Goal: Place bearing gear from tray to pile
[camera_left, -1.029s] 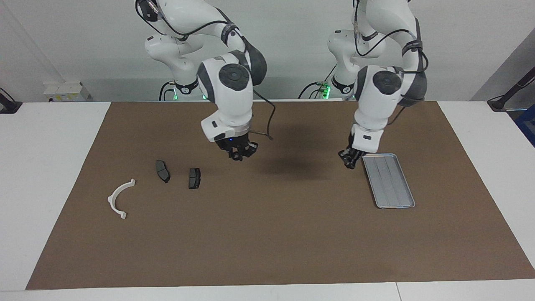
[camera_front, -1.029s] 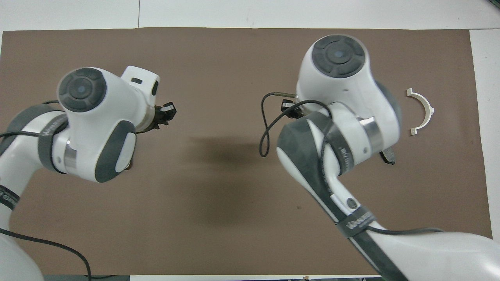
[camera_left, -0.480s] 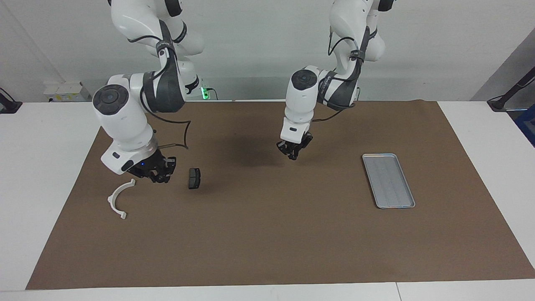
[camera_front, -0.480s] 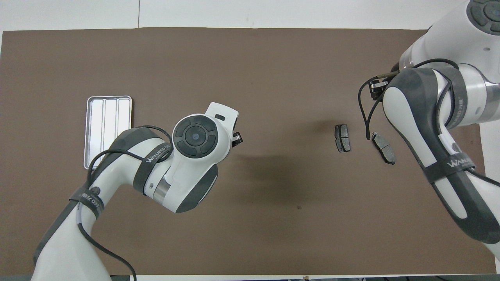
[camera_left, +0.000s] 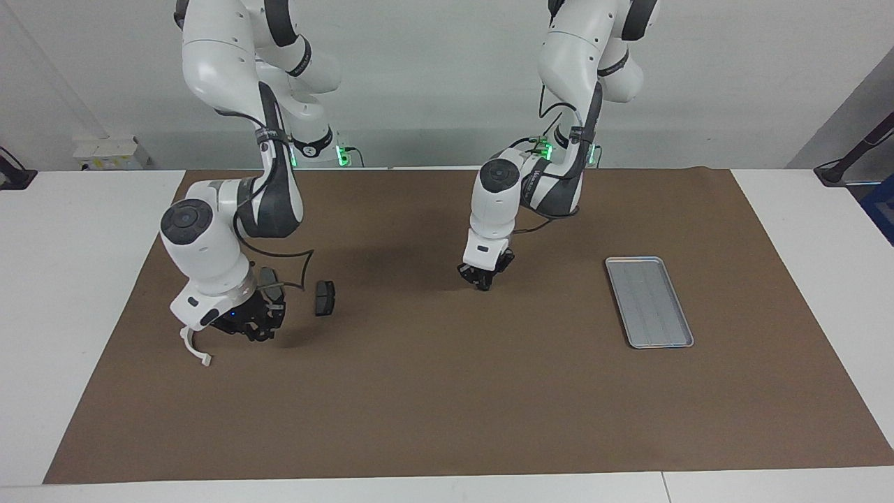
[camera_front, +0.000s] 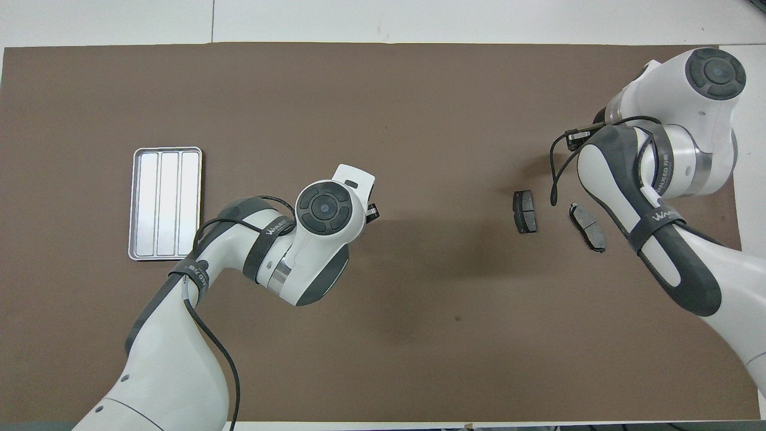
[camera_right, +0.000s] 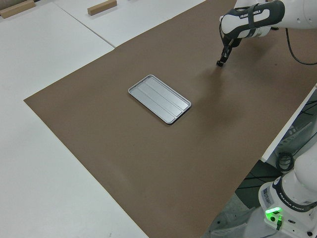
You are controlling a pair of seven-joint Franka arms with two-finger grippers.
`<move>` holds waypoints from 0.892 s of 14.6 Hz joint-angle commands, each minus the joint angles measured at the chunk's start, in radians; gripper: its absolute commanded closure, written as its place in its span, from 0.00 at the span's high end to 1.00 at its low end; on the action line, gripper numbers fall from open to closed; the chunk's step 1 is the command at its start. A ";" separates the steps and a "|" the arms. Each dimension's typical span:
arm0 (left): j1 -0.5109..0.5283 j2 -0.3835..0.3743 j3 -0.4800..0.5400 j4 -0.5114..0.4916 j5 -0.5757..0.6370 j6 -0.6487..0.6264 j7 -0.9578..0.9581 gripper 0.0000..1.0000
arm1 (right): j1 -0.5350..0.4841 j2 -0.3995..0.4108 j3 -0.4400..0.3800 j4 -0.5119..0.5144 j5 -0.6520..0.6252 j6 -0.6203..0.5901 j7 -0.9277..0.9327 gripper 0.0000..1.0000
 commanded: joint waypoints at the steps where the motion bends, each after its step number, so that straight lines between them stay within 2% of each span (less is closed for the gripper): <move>1: -0.031 -0.002 0.016 -0.005 0.021 0.016 -0.033 0.00 | -0.035 0.060 0.014 0.004 0.001 0.087 -0.044 0.00; 2: -0.036 -0.002 0.016 -0.003 0.021 0.016 -0.033 0.15 | -0.035 0.072 0.014 0.004 0.001 0.108 -0.042 0.00; 3: -0.036 -0.002 0.016 0.004 0.027 0.006 -0.030 0.73 | -0.033 0.080 0.016 0.004 0.002 0.117 -0.039 0.00; 4: -0.034 -0.003 0.017 0.015 0.038 -0.017 -0.027 1.00 | -0.030 0.084 0.014 0.004 0.004 0.125 -0.036 0.00; 7: -0.017 -0.020 0.023 0.098 0.044 -0.170 0.007 1.00 | -0.028 0.088 0.014 0.004 0.005 0.132 -0.035 0.00; 10: 0.123 -0.109 0.036 0.147 0.044 -0.252 0.169 1.00 | -0.029 0.086 0.014 0.004 0.005 0.126 -0.035 0.00; 11: 0.175 -0.129 0.036 0.170 0.044 -0.302 0.254 1.00 | -0.029 0.086 0.014 0.004 0.005 0.120 -0.033 0.14; 12: 0.226 -0.146 0.037 0.191 0.043 -0.344 0.337 1.00 | -0.025 0.084 0.014 0.004 0.005 0.120 -0.032 0.72; 13: 0.275 -0.156 0.037 0.211 0.043 -0.370 0.397 1.00 | -0.024 0.077 0.014 0.004 0.005 0.112 -0.032 1.00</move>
